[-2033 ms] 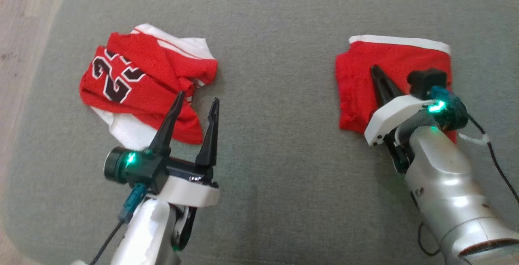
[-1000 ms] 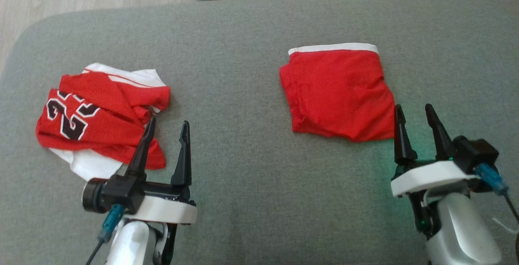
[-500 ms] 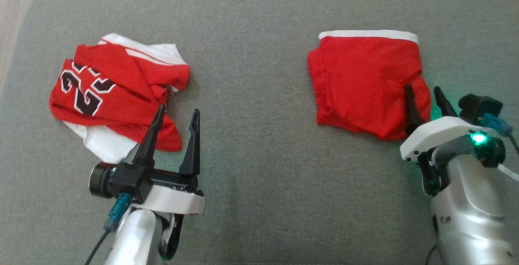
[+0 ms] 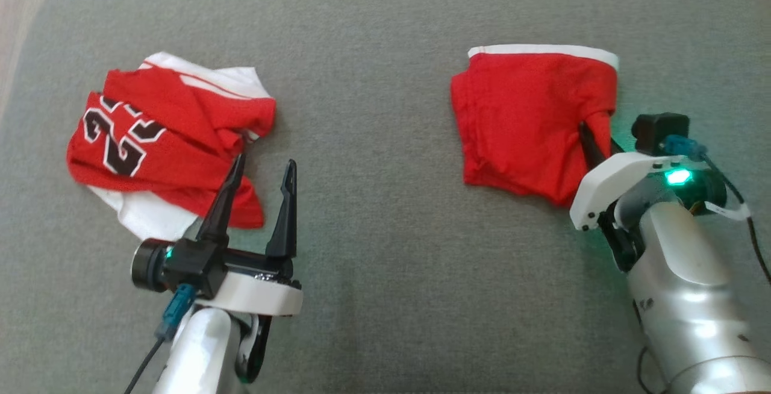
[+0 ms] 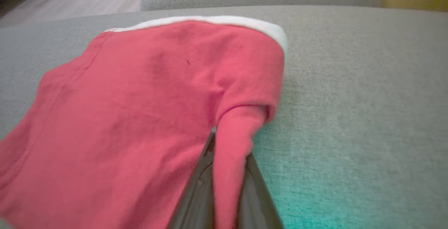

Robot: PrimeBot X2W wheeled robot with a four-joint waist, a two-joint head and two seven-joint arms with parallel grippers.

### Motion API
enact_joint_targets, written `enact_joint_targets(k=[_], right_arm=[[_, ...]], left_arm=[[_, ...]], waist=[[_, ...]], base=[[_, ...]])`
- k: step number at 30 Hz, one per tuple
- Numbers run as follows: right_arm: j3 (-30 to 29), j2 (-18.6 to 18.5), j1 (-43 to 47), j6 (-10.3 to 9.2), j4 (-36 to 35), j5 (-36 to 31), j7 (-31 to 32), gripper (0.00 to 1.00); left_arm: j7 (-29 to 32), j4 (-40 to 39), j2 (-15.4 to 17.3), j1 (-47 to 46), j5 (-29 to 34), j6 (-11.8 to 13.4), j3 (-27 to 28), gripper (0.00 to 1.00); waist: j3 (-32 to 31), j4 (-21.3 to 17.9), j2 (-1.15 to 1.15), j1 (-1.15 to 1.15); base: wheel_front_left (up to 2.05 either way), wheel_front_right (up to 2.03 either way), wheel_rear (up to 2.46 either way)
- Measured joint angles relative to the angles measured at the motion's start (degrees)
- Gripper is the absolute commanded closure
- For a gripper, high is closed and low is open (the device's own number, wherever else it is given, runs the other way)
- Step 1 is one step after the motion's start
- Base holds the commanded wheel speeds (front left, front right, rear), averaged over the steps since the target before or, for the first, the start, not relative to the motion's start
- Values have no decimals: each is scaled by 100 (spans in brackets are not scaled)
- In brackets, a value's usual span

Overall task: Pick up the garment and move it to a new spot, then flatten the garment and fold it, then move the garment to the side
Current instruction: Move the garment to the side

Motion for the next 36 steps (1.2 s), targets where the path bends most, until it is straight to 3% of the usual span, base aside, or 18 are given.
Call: enact_joint_targets(k=[5,13,19,26,34,35,36], right_arm=[[501,-452,-14,0,0,-291,3,100],[1117,-1722,-261,0,-55,-318,231,100],[1071,-2536,-546,0,99,-315,261,100],[543,-2837,-822,0,374,-476,261,100],[168,-2740,-827,0,487,-690,204,100],[110,-2711,-827,0,492,-722,203,50],[110,-2711,-827,0,492,-722,203,50]], left_arm=[[0,-46,0,2,40,-2,21,0],[0,-125,0,4,111,-57,151,0],[0,-198,0,-7,141,-111,151,0],[0,-188,-1,-87,141,-159,144,0],[0,-147,-3,-148,141,-160,148,0],[0,-143,-3,-148,141,-160,147,0],[0,-143,-3,-148,141,-160,147,0]], waist=[[-102,-165,0,0],[-24,-348,0,0],[223,-334,0,0],[439,-290,0,0],[420,-278,0,0],[409,-275,0,0],[409,-275,0,0]], base=[[0,0,0],[0,0,0],[0,0,0],[0,0,0],[0,0,0],[0,0,0],[0,0,0]])
